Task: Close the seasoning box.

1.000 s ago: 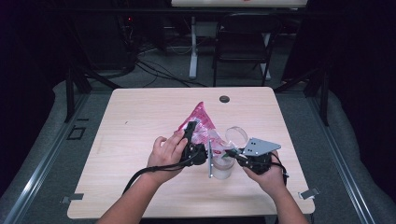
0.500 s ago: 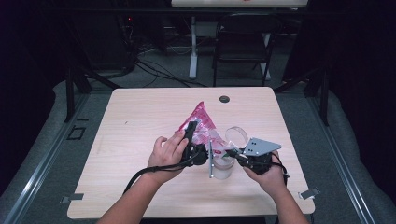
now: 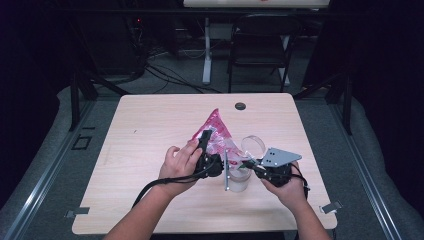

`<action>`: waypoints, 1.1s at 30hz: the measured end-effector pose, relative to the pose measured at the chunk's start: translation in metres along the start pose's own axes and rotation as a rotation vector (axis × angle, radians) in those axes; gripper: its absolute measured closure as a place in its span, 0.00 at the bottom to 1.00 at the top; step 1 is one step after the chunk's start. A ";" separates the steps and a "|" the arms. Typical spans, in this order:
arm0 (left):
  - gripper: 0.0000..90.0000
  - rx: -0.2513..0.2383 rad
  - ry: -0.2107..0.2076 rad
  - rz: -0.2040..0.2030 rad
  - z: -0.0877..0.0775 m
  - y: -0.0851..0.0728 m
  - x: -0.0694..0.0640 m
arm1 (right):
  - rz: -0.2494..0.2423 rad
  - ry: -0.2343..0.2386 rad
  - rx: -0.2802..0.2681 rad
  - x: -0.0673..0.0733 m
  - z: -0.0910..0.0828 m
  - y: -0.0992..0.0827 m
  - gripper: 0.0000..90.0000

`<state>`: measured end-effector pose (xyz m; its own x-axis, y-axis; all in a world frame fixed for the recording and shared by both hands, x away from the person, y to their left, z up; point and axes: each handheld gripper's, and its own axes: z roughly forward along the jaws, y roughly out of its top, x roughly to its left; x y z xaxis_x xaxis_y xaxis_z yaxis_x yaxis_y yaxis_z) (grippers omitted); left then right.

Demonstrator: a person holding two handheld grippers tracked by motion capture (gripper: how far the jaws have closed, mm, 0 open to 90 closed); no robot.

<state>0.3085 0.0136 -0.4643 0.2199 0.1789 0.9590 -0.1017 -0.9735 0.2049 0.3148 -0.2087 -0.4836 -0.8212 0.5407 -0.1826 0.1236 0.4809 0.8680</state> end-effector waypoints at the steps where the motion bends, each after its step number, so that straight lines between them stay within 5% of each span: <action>1: 0.74 -0.004 0.003 -0.001 0.000 0.000 0.000 | 0.000 0.000 0.001 0.000 0.000 0.000 0.98; 33: 0.74 0.030 -0.084 -0.121 0.000 -0.014 -0.003 | -0.029 -0.023 -0.014 0.004 -0.001 0.009 0.98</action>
<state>0.3095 0.0265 -0.4700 0.3090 0.2844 0.9075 -0.0406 -0.9494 0.3113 0.3123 -0.2028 -0.4764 -0.8112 0.5424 -0.2184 0.0919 0.4871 0.8685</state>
